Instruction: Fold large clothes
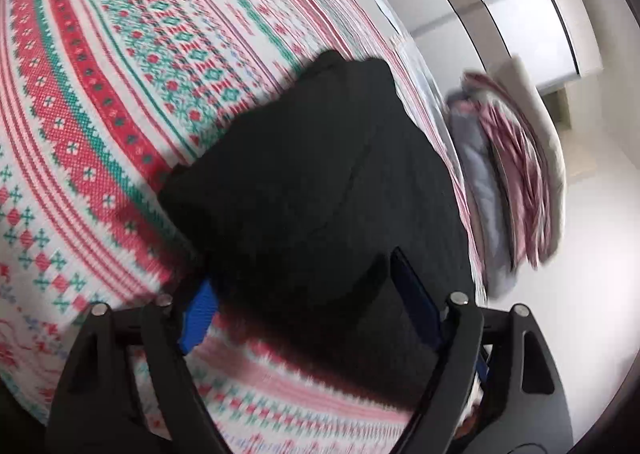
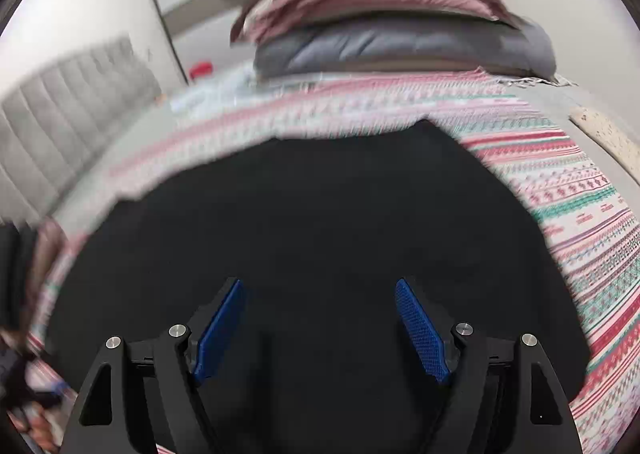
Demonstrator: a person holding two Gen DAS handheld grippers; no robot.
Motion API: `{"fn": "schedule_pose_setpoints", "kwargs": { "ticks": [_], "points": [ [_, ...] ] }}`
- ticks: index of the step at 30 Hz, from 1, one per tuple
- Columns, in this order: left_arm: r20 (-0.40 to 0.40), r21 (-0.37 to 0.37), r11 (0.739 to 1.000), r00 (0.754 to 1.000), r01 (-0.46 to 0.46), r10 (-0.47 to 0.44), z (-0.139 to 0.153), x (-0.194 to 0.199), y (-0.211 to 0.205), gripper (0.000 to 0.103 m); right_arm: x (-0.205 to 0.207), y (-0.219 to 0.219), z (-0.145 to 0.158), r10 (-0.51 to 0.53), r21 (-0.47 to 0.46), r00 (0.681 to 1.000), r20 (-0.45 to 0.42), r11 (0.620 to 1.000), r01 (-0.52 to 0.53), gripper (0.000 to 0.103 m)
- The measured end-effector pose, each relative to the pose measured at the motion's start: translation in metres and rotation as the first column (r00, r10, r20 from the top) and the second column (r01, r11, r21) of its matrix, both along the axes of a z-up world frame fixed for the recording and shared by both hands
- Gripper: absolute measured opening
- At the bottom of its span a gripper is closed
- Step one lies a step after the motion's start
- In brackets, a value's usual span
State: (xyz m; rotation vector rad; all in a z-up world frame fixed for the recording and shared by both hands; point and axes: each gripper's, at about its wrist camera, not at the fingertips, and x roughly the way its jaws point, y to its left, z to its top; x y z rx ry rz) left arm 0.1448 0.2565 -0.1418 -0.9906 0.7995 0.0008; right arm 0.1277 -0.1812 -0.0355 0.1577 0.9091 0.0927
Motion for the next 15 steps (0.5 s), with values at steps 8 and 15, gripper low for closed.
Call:
{"fn": "schedule_pose_setpoints", "kwargs": {
  "ticks": [8,15],
  "points": [
    [0.024,0.071,0.972,0.974,-0.224,0.223,0.003,0.001,-0.012,0.064,-0.001,0.058,-0.015,0.131,-0.017,0.991,0.004,0.991,-0.131,0.079],
    [0.059,0.093,0.963,0.967,-0.253,0.249,0.006,-0.007,-0.005,0.044,-0.007,0.083,-0.023,0.194,-0.056,0.980,0.041,0.980,-0.192,0.079]
  ]
}}
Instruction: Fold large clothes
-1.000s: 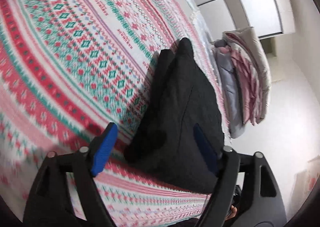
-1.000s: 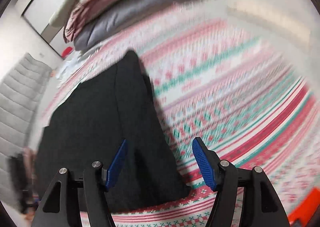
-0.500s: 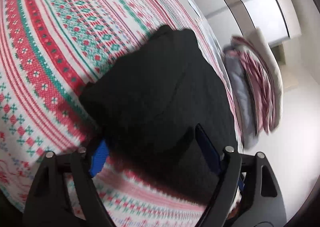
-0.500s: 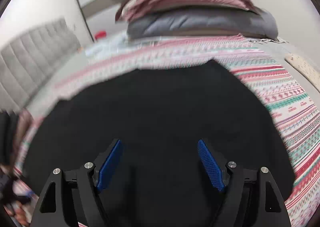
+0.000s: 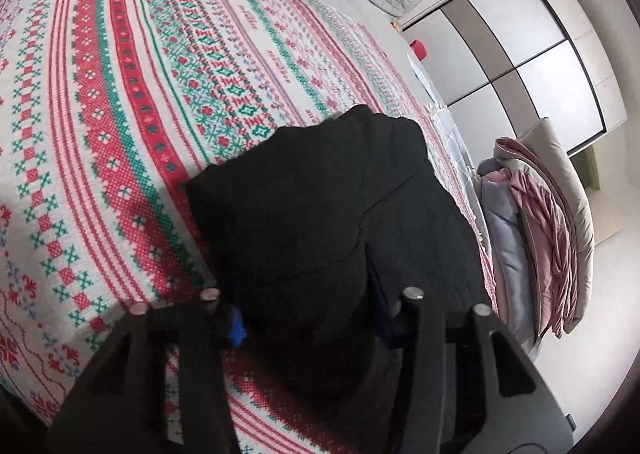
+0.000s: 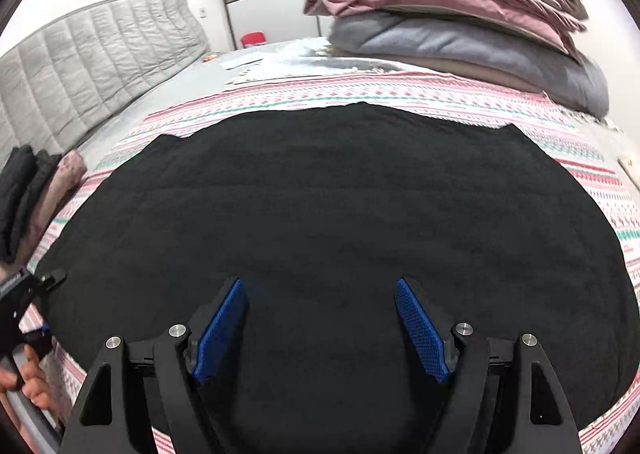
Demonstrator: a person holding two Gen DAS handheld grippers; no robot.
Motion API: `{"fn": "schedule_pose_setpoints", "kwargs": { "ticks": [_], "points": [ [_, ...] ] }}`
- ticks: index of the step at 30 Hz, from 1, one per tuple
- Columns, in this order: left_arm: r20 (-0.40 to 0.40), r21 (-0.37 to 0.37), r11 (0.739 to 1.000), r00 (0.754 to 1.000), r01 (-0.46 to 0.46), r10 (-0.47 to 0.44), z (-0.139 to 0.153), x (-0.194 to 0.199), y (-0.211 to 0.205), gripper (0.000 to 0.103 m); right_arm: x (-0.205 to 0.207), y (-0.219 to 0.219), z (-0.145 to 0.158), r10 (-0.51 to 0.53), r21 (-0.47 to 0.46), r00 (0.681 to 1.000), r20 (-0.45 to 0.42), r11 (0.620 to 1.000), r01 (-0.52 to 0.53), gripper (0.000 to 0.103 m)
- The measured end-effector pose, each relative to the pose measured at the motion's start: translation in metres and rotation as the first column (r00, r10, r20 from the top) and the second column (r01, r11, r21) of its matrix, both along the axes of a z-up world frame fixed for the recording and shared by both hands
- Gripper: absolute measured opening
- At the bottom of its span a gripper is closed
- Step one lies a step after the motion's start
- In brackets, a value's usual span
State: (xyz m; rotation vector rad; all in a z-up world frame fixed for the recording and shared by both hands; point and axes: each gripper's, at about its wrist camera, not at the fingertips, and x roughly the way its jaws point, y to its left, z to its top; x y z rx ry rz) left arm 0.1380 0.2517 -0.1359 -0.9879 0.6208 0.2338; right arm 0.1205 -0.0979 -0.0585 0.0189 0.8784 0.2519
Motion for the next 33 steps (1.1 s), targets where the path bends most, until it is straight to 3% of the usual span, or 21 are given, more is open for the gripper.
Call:
{"fn": "schedule_pose_setpoints", "kwargs": {
  "ticks": [6,9,12,16,18,21,26,27,29,30,32,33],
  "points": [
    [0.086,0.020,0.998,0.995,0.056,-0.057,0.017,-0.004,0.002,0.030,-0.007,0.013,0.003,0.065,-0.050,0.997,0.033,0.997,-0.064,0.079],
    [0.171,0.115,0.989,0.979,0.094,-0.113,0.042,-0.009,-0.008,0.028,-0.010,0.017,0.003,0.102,-0.022,0.994,0.033,0.995,-0.101,0.079],
    [0.256,0.214,0.967,0.948,0.135,-0.189,0.070,-0.014,-0.024,0.027,-0.011,0.022,0.001,0.160,0.015,0.987,0.024,0.987,-0.161,0.079],
    [0.359,0.319,0.924,0.876,0.210,-0.323,0.106,-0.019,-0.054,0.026,-0.004,0.034,-0.013,0.211,0.008,0.977,-0.031,0.978,-0.211,0.079],
    [0.384,0.382,0.886,0.828,0.261,-0.409,0.124,-0.018,-0.081,0.026,0.000,0.042,-0.022,0.233,-0.039,0.971,-0.045,0.971,-0.235,0.080],
    [0.402,0.454,0.828,0.754,0.329,-0.520,0.142,-0.015,-0.114,0.026,0.008,0.044,-0.026,0.271,-0.039,0.961,-0.055,0.961,-0.273,0.081],
    [0.380,0.552,0.713,0.631,0.432,-0.676,0.156,-0.010,-0.172,0.025,0.026,0.015,-0.020,0.290,0.088,0.952,-0.101,0.955,-0.282,0.080],
    [0.363,0.573,0.677,0.597,0.462,-0.715,0.154,-0.009,-0.186,0.025,0.030,0.004,-0.018,0.271,0.123,0.956,-0.109,0.959,-0.257,0.080],
    [0.335,0.596,0.627,0.554,0.502,-0.762,0.149,-0.007,-0.206,0.025,0.040,-0.023,-0.016,0.225,0.212,0.966,-0.131,0.958,-0.194,0.080],
    [0.301,0.614,0.581,0.522,0.535,-0.798,0.143,-0.004,-0.221,0.026,0.046,-0.041,-0.015,0.194,0.266,0.970,-0.144,0.952,-0.151,0.080],
    [0.241,0.637,0.513,0.483,0.575,-0.842,0.132,-0.001,-0.240,0.026,0.056,-0.077,-0.016,0.119,0.351,0.978,-0.172,0.935,-0.053,0.080],
    [0.181,0.655,0.448,0.449,0.609,-0.875,0.121,0.001,-0.256,0.026,0.063,-0.098,-0.016,0.074,0.393,0.979,-0.188,0.920,0.006,0.080]
  ]
}}
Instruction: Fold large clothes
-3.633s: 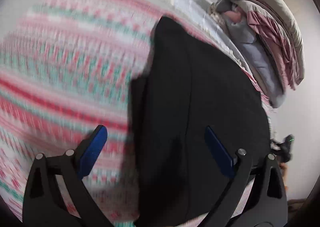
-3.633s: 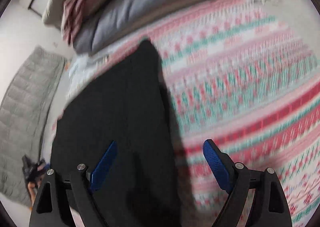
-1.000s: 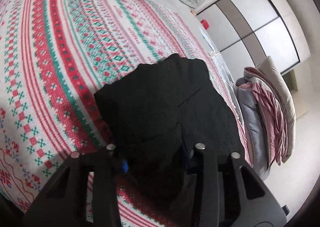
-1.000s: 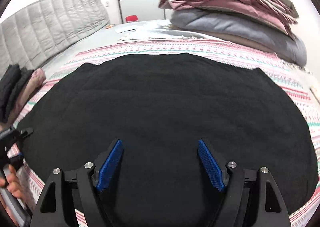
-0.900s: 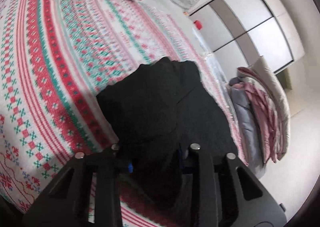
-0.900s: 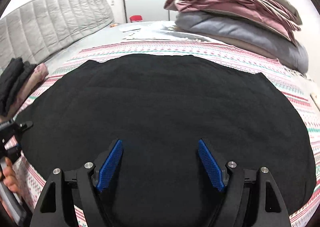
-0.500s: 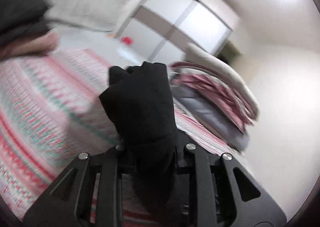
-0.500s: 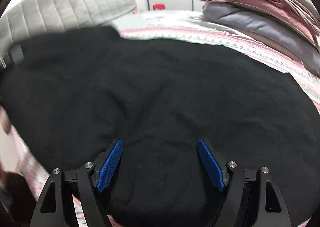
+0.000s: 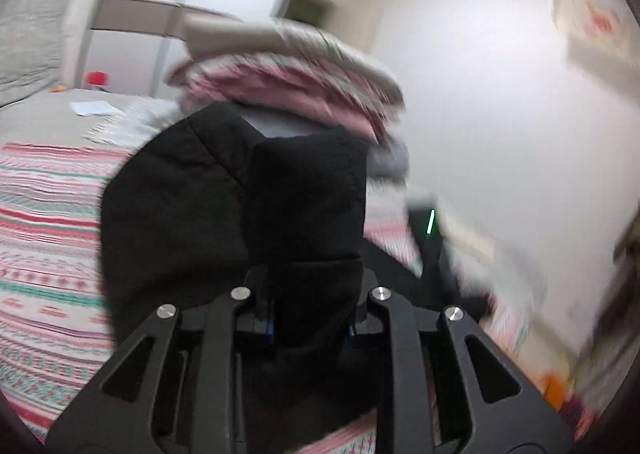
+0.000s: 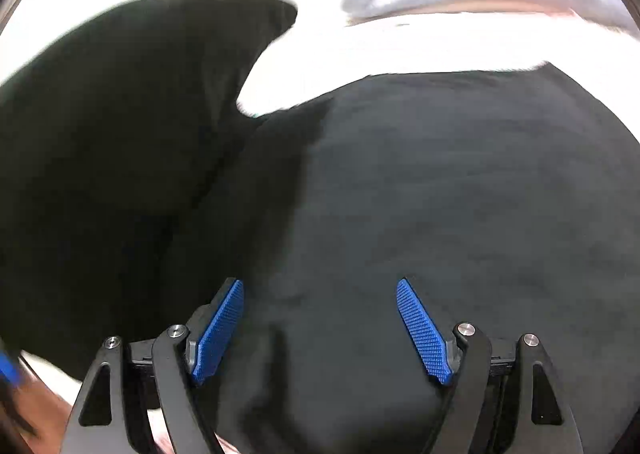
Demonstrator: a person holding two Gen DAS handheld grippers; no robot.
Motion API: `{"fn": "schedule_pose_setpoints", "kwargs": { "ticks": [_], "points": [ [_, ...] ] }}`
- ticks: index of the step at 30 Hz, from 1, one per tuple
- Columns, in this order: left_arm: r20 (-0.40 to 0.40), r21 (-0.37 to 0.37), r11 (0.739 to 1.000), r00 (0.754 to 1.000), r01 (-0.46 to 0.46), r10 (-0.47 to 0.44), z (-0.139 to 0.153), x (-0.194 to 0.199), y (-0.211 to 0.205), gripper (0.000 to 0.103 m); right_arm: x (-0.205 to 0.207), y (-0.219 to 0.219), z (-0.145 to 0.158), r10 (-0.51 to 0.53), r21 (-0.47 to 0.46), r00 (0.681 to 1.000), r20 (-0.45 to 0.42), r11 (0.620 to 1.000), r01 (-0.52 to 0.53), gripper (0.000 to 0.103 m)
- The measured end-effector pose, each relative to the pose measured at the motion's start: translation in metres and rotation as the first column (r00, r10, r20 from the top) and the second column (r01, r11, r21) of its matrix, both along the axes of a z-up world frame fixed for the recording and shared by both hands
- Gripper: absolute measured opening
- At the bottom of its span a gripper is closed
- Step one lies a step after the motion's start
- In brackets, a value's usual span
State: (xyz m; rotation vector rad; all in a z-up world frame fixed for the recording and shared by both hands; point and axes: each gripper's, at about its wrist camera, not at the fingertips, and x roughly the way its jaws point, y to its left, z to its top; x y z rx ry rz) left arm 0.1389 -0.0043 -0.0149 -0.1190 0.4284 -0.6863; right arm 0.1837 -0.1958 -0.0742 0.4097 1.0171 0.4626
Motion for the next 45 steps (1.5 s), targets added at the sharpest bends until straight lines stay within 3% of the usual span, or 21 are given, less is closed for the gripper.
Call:
{"fn": "schedule_pose_setpoints", "kwargs": {
  "ticks": [2,4,5,8,10,13,16,18,20,22,24,25,27,29,31,33,36,39,42,45],
  "points": [
    [-0.038,0.085,0.994,0.997,0.064,-0.061,-0.016,0.004,-0.017,0.026,0.006,-0.040,-0.004,-0.104,0.085,0.994,-0.036,0.991,0.107,0.080],
    [-0.095,0.201,0.971,0.989,0.132,-0.115,-0.041,0.007,-0.037,0.027,0.007,-0.081,-0.010,-0.202,0.189,0.976,-0.077,0.959,0.213,0.080],
    [-0.123,0.275,0.946,0.983,0.169,-0.139,-0.059,0.008,-0.047,0.027,0.007,-0.093,-0.012,-0.220,0.230,0.972,-0.087,0.945,0.234,0.080],
    [-0.096,0.337,0.920,0.980,0.199,-0.177,-0.076,0.000,-0.054,0.028,0.005,-0.121,-0.019,-0.231,0.417,0.964,-0.128,0.870,0.264,0.080],
    [-0.083,0.364,0.909,0.979,0.205,-0.187,-0.070,-0.004,-0.055,0.031,0.006,-0.117,-0.019,-0.204,0.452,0.970,-0.135,0.858,0.243,0.082],
    [-0.100,0.374,0.893,0.968,0.249,-0.229,-0.066,-0.007,-0.055,0.035,0.017,-0.100,-0.023,-0.128,0.447,0.980,-0.154,0.875,0.185,0.083],
    [-0.115,0.417,0.848,0.944,0.327,-0.308,-0.067,-0.017,-0.052,0.043,0.022,-0.072,-0.028,-0.074,0.381,0.986,-0.152,0.916,0.128,0.083],
    [-0.156,0.414,0.806,0.905,0.424,-0.396,-0.055,-0.027,-0.041,0.051,0.030,-0.060,-0.029,-0.058,0.315,0.988,-0.141,0.944,0.101,0.083],
    [-0.183,0.377,0.796,0.880,0.474,-0.438,-0.045,-0.030,-0.025,0.059,0.034,-0.054,-0.033,-0.045,0.263,0.991,-0.128,0.962,0.077,0.082],
    [-0.154,0.349,0.821,0.892,0.452,-0.425,-0.026,-0.030,-0.002,0.066,0.034,-0.047,-0.032,-0.030,0.234,0.993,-0.115,0.970,0.057,0.080],
    [-0.087,0.367,0.858,0.931,0.360,-0.354,-0.013,-0.021,0.016,0.071,0.034,-0.045,-0.032,-0.017,0.220,0.994,-0.110,0.975,0.041,0.075],
    [-0.044,0.365,0.886,0.957,0.284,-0.288,-0.008,-0.013,0.027,0.073,0.034,-0.044,-0.033,-0.017,0.213,0.993,-0.113,0.976,0.041,0.071],
    [-0.014,0.328,0.929,0.984,0.172,-0.177,-0.007,0.011,0.045,0.074,0.031,-0.043,-0.030,-0.018,0.239,0.992,-0.125,0.970,0.047,0.066],
    [-0.057,0.278,0.960,0.998,0.040,-0.025,-0.019,0.040,0.064,0.074,0.026,-0.046,-0.028,0.001,0.286,0.991,-0.131,0.958,0.037,0.058],
    [-0.130,0.264,0.965,0.991,0.000,0.036,-0.028,0.060,0.070,0.074,0.026,-0.039,-0.023,0.031,0.306,0.994,-0.106,0.952,0.003,0.026],
    [-0.165,0.242,0.970,0.983,-0.039,0.080,-0.034,0.078,0.074,0.074,0.025,-0.037,-0.011,0.034,0.329,0.997,-0.064,0.944,-0.011,0.018],
    [-0.217,0.138,0.986,0.968,-0.094,0.123,-0.035,0.093,0.080,0.074,0.027,-0.040,0.013,0.023,0.366,1.000,0.000,0.930,-0.021,0.014],
    [-0.202,0.013,0.995,0.975,-0.094,0.095,-0.022,0.092,0.078,0.074,0.025,-0.052,0.035,-0.014,0.379,0.997,0.076,0.925,-0.016,0.013],
    [-0.156,-0.020,0.997,0.986,-0.068,0.064,-0.013,0.082,0.067,0.074,0.017,-0.084,0.054,-0.056,0.388,0.987,0.150,0.922,-0.006,0.013],
    [-0.168,-0.039,0.999,0.986,-0.008,0.001,-0.015,0.079,0.044,0.074,0.005,-0.127,0.062,-0.113,0.396,0.976,0.189,0.918,0.029,0.013]
  ]
}}
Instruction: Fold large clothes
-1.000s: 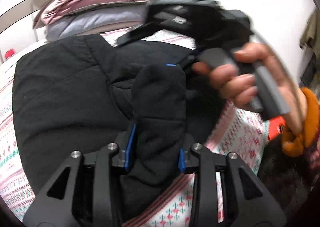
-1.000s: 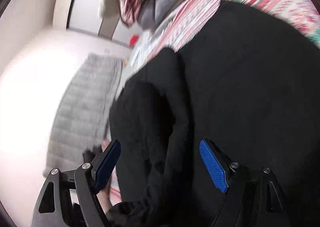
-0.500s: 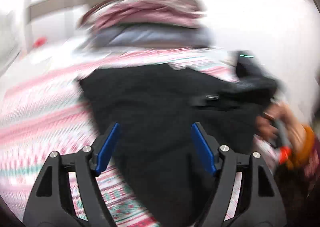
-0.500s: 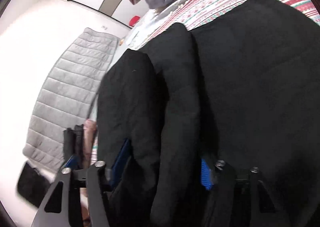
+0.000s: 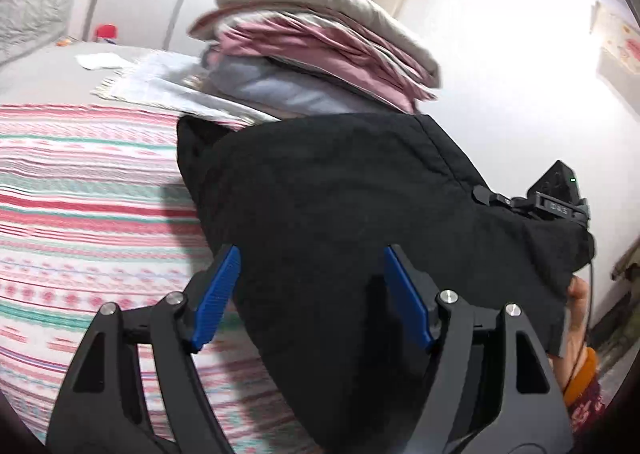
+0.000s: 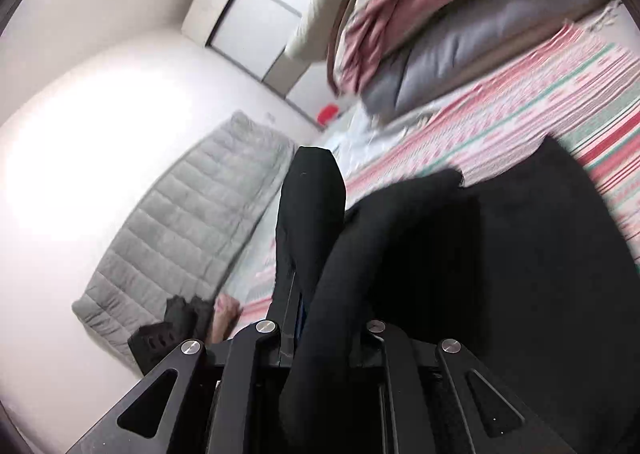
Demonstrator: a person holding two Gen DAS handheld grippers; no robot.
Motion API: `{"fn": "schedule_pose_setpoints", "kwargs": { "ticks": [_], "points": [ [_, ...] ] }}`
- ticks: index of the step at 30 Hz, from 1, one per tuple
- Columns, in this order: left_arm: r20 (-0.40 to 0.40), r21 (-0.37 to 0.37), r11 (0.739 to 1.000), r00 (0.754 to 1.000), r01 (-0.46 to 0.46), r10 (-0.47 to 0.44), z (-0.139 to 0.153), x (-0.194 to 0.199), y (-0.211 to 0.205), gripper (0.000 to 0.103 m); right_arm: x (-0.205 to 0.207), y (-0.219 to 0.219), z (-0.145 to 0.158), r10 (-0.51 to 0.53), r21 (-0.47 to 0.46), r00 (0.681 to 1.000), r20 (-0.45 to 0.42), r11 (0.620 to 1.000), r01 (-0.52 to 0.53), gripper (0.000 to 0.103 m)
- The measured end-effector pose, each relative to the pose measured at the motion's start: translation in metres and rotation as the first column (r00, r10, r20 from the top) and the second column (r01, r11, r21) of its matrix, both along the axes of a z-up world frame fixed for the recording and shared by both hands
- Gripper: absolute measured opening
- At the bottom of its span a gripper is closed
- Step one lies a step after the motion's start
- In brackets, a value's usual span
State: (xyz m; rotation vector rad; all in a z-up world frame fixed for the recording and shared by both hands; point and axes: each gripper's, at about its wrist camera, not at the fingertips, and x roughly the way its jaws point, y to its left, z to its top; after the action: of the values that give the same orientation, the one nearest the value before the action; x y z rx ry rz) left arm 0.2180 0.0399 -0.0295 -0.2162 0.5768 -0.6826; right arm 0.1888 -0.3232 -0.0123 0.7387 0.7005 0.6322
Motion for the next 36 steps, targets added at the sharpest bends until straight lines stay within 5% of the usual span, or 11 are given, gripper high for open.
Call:
{"fn": "schedule_pose_setpoints", "kwargs": {
  "ticks": [6,11,13,17,19,25,30,33,34,36],
  "points": [
    [-0.004,0.058,0.990,0.991,0.130,-0.130,-0.016,-0.014,-0.057,0.072,-0.024,-0.094,-0.026,-0.134,0.034,0.990,-0.046,0.990,0.136,0.013],
    [0.081,0.238,0.961,0.984,0.138,-0.161,-0.029,-0.028,-0.096,0.073,-0.021,-0.138,-0.100,-0.235,-0.055,0.929,-0.285,0.972,0.229,0.017],
    [0.107,0.304,0.945,0.982,0.119,-0.158,-0.036,-0.031,-0.105,0.073,-0.026,-0.156,-0.123,-0.230,0.045,0.911,-0.342,0.965,0.260,0.026],
    [0.087,0.282,0.952,0.985,0.118,-0.147,-0.030,-0.024,-0.099,0.073,-0.045,-0.182,-0.101,-0.320,0.043,0.879,-0.354,0.933,0.358,0.043],
    [0.079,0.261,0.957,0.985,0.125,-0.150,-0.025,-0.023,-0.096,0.072,-0.068,-0.192,-0.082,-0.380,0.049,0.866,-0.325,0.908,0.417,0.065],
    [0.116,0.214,0.970,0.983,0.113,-0.140,-0.010,-0.024,-0.087,0.072,-0.140,-0.178,-0.039,-0.391,0.025,0.858,-0.333,0.906,0.423,0.081],
    [0.131,0.165,0.980,0.982,0.115,-0.137,-0.007,-0.028,-0.079,0.066,-0.141,-0.118,-0.046,-0.250,0.033,0.905,-0.345,0.960,0.278,0.081],
    [0.132,0.139,0.981,0.980,0.133,-0.152,-0.007,-0.029,-0.081,0.064,-0.109,-0.102,-0.048,-0.305,-0.099,0.877,-0.372,0.952,0.290,0.080],
    [0.136,0.140,0.981,0.978,0.138,-0.157,-0.008,-0.030,-0.084,0.064,-0.097,-0.103,-0.048,-0.379,-0.162,0.845,-0.376,0.925,0.343,0.065],
    [0.140,0.160,0.976,0.975,0.150,-0.173,-0.010,-0.032,-0.091,0.064,-0.086,-0.102,-0.038,-0.414,-0.150,0.835,-0.363,0.910,0.386,0.034]
  ]
}}
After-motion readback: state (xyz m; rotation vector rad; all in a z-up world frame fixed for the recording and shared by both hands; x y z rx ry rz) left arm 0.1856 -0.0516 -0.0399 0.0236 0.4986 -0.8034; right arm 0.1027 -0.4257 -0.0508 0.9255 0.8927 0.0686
